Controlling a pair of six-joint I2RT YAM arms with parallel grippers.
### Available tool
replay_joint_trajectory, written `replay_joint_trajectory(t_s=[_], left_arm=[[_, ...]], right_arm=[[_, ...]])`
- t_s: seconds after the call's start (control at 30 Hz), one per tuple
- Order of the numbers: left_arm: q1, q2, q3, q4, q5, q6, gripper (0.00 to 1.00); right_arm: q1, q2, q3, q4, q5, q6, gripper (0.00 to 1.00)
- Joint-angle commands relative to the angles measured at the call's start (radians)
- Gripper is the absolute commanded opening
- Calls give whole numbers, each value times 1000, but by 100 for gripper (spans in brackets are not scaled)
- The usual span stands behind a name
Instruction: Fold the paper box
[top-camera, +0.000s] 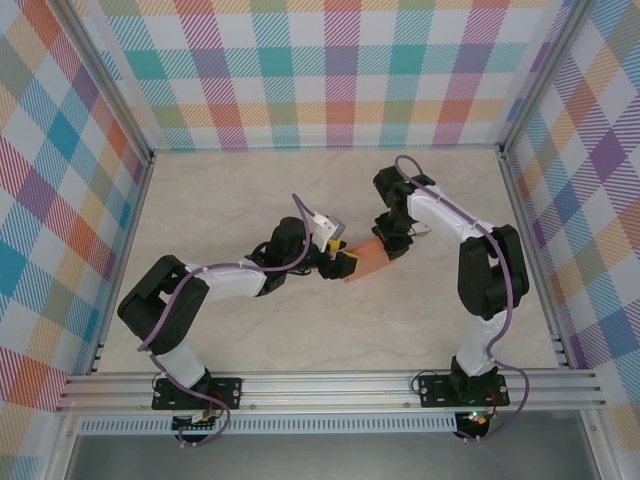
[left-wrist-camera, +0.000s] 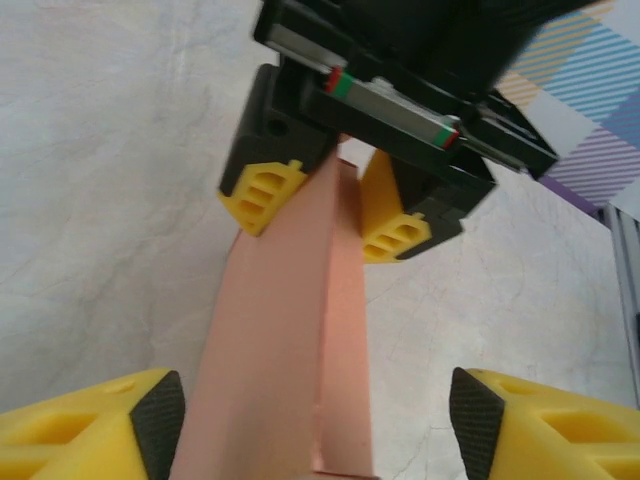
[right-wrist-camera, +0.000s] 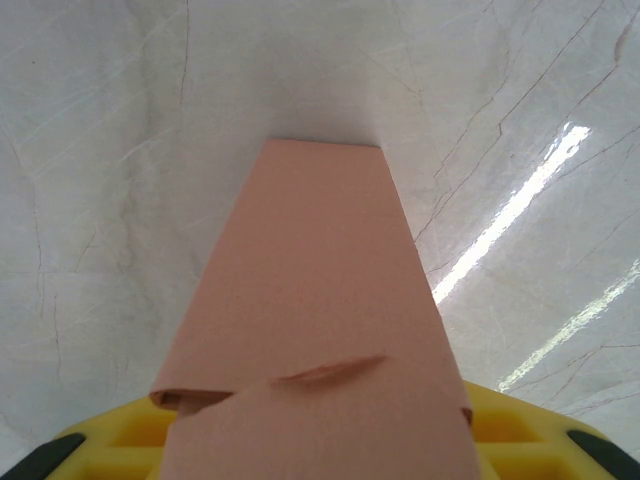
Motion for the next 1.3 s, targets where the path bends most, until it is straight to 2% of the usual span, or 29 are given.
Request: replay_joint_trajectory(t_s=[0.0,0.33,1.0,1.2,1.27], left_arm=[[-5,-16,8,-3,-53,-4,67],[-5,-18,14,-14,13,-2,59],[-4,-34,7,-8,34,-7,55],[-5,-38,15,-33,33,11,45],[-4,-43,23,-66,26,22,45]], right_arm=[[11,108,-57,23,-54,-6,32],[10,108,-58,22,-57,-6,32],[12,111,-63,21,-59,-5,32],[11,112,-64,21,-60,-5,32],[10,112,-64,21,-60,-5,32]])
